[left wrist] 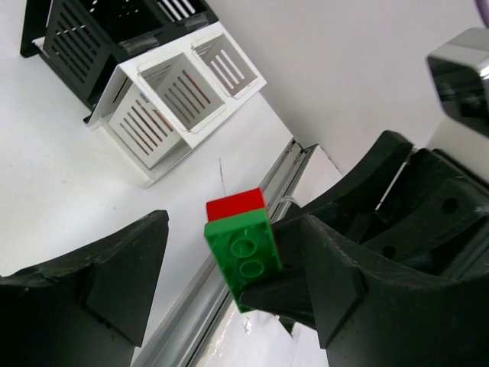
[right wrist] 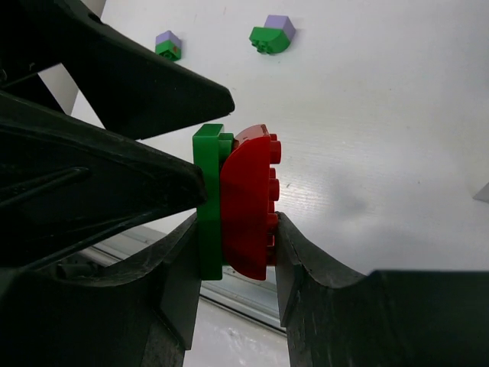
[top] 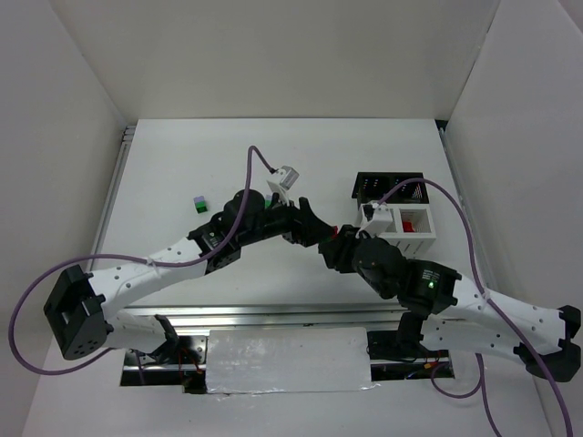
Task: Sort the legos into containers by color
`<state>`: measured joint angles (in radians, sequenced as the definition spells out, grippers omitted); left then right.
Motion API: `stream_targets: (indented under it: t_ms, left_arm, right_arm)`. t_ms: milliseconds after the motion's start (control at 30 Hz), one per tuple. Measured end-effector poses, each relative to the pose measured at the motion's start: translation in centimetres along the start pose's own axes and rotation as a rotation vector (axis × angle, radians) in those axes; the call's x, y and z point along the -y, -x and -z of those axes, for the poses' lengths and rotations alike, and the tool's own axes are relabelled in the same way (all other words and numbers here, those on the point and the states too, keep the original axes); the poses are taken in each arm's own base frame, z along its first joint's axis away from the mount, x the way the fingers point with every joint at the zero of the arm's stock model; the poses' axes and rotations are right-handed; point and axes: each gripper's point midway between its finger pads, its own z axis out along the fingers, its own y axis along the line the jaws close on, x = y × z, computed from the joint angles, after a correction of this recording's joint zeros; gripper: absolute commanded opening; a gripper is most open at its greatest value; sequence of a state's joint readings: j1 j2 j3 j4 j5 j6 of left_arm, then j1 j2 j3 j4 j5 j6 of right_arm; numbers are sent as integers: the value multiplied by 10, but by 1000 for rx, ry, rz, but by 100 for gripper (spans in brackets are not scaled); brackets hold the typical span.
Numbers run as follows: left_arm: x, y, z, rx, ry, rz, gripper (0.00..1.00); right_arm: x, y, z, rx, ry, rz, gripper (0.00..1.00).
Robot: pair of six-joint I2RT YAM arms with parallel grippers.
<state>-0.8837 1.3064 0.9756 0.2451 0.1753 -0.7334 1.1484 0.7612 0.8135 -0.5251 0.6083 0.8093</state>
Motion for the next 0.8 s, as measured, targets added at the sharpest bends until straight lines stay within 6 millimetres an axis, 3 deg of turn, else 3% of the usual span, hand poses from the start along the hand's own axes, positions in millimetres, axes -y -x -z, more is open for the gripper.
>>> stream_targets:
  t_ms: [167,267,333,367,433,533,567,600,633,667,800]
  left_arm:
    - [-2,-3,0,-11,10,8,66]
    - [1,-5,-3,-16,-11,10,47]
    - [4,-5,-5,-16,-23,16,28]
    - [5,-4,-5,-15,-29,20,14]
    - [3,-4,-8,-19,-25,26,4]
    - [2,-6,-10,-25,-27,27,0]
    - [2,-5,-10,-23,-29,26,0]
    - [3,-5,-11,-21,-30,25,0]
    - [3,-4,-11,-18,-34,24,0]
    - [4,-3,-11,-15,-38,23,0]
    - [8,0,-9,-3,-45,8,0]
  right_arm:
    - [3,5,0,25,-19,-2,0]
    - [3,8,-1,34,-30,0,0]
    - [5,7,-3,36,-47,11,0]
    - [6,7,-5,37,-56,16,0]
    - [8,7,-7,41,-70,23,0]
    - [11,6,-8,44,-86,34,5]
    - [11,7,-8,46,-87,35,16]
    - [10,7,-8,48,-85,37,34]
    - [10,8,-7,51,-81,38,63]
    - [8,10,-7,56,-70,30,99]
    - [-1,13,3,78,34,2,100]
